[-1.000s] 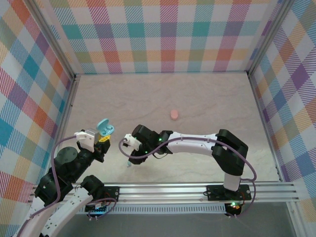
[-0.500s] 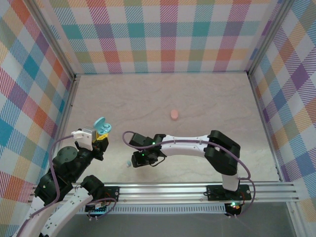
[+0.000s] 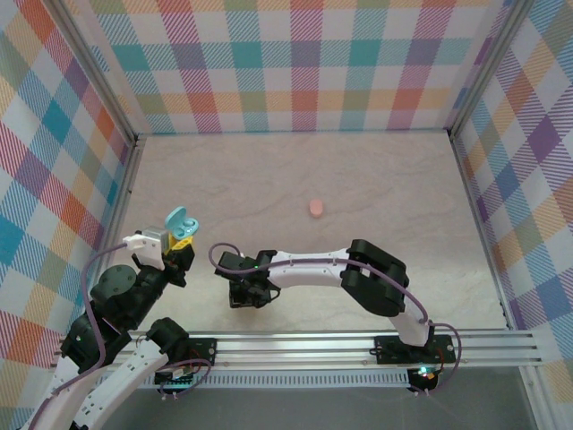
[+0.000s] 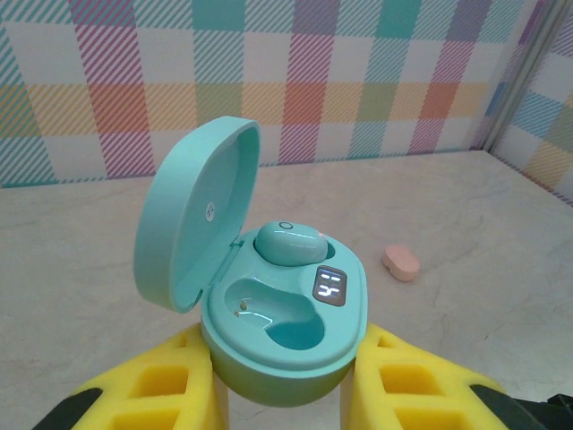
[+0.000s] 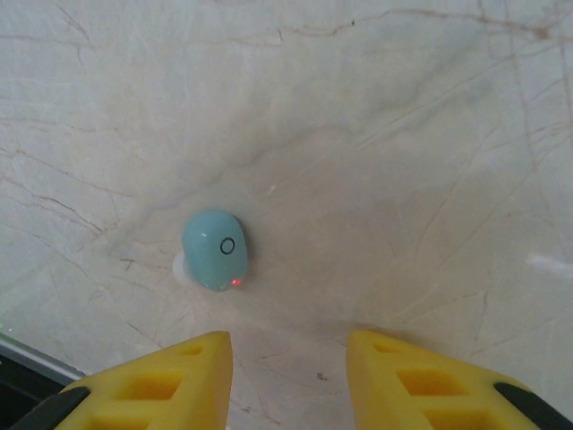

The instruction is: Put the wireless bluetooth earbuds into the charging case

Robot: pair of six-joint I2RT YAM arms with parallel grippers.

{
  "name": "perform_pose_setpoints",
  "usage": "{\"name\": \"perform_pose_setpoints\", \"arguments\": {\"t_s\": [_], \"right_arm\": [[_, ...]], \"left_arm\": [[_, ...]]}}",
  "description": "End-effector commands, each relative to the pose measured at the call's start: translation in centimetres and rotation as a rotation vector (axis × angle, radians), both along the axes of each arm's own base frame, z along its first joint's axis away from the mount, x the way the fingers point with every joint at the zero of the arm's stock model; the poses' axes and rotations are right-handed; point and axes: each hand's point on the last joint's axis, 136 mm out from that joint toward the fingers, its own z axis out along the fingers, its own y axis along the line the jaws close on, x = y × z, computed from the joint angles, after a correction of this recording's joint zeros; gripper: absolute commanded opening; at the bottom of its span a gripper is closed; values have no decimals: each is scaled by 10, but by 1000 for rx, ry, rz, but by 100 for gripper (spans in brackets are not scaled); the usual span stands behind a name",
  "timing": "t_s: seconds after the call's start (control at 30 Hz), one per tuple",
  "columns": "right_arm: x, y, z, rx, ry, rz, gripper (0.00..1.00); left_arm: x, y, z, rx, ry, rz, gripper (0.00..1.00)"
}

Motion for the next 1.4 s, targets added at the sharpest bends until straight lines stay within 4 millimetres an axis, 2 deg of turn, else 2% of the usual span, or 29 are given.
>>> {"name": "perform_pose_setpoints", "arguments": {"t_s": [0.0, 0.1, 0.27, 0.67, 0.87, 1.1, 1.23, 1.37], "right_arm": [[6, 6, 4, -11, -21, -5, 39], [9, 13, 8, -7, -33, 19, 39], [11, 18, 3, -11, -23, 30, 39], [15, 16, -12, -81, -21, 39, 38], [19, 18, -12, -94, -34, 51, 37], [15, 11, -29, -172, -10, 81, 36], [12, 7, -34, -190, 6, 98, 32], [15, 6, -28, -167, -11, 108, 26]], "left_arm": [[1, -1, 20, -37, -48, -1, 18], [1, -2, 21, -30, -52, -3, 18], [1, 0, 20, -30, -57, 2, 18], [-4, 2, 20, -32, -63, -4, 18], [-6, 3, 21, -36, -68, -7, 18], [-6, 2, 23, -38, -75, -11, 18], [-6, 2, 23, -39, -76, -11, 18], [-6, 1, 23, -39, -74, -18, 18]]}}
